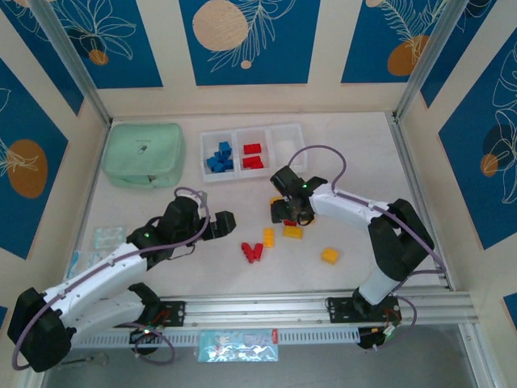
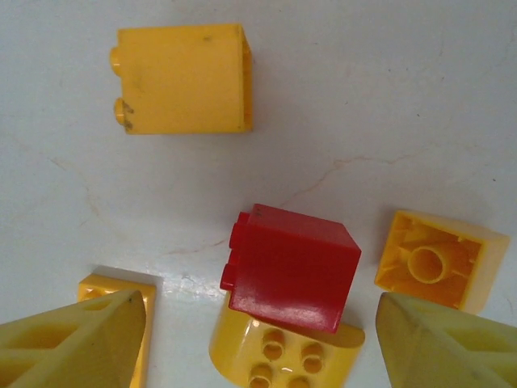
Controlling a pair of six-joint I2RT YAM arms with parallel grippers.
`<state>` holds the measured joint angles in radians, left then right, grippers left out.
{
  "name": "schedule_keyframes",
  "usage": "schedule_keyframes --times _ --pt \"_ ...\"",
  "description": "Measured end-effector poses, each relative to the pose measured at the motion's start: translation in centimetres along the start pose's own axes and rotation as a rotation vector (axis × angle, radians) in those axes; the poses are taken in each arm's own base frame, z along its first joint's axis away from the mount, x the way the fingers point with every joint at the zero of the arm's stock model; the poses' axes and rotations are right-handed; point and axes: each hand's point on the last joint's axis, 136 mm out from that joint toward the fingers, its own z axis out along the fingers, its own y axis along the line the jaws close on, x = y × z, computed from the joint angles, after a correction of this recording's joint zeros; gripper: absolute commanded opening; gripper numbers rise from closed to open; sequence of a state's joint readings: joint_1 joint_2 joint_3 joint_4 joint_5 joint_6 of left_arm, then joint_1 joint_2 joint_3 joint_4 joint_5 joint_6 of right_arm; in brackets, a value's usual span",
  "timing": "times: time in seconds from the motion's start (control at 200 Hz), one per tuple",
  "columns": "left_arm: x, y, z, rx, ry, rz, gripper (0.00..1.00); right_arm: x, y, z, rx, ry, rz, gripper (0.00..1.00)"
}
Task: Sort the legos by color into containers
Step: Pick up the lego from the center of the table.
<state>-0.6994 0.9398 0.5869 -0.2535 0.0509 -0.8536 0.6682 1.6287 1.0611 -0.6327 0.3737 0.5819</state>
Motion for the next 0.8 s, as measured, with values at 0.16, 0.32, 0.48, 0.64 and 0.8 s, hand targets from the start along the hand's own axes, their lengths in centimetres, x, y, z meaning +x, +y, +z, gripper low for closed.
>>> schedule_keyframes --times 0.16,0.32,0.48,0.64,0.8 --pt "0.0 0.0 0.2 0.0 -0.002 -0.004 0.99 0.0 -0.5 0.9 0.039 0.004 0.01 0.73" --pt "0.0 0.0 0.3 -0.004 -0.003 -0.004 0.99 0.1 -0.7 2.0 0.06 0.019 0.012 0.66" --pt "-0.1 0.1 0.3 -0.009 -0.008 -0.004 0.99 0.2 -0.7 2.9 0.071 0.031 0.01 0.59" --pt "0.0 0.4 0.5 -0.024 -0.001 -0.005 0.99 -0.6 -0.1 3.2 0.067 0.019 -0.001 0.48" --pt "0.0 0.6 0.6 -0.031 -0.005 -0.005 0.99 -0.9 0.1 3.1 0.061 0.012 -0.015 0.4"
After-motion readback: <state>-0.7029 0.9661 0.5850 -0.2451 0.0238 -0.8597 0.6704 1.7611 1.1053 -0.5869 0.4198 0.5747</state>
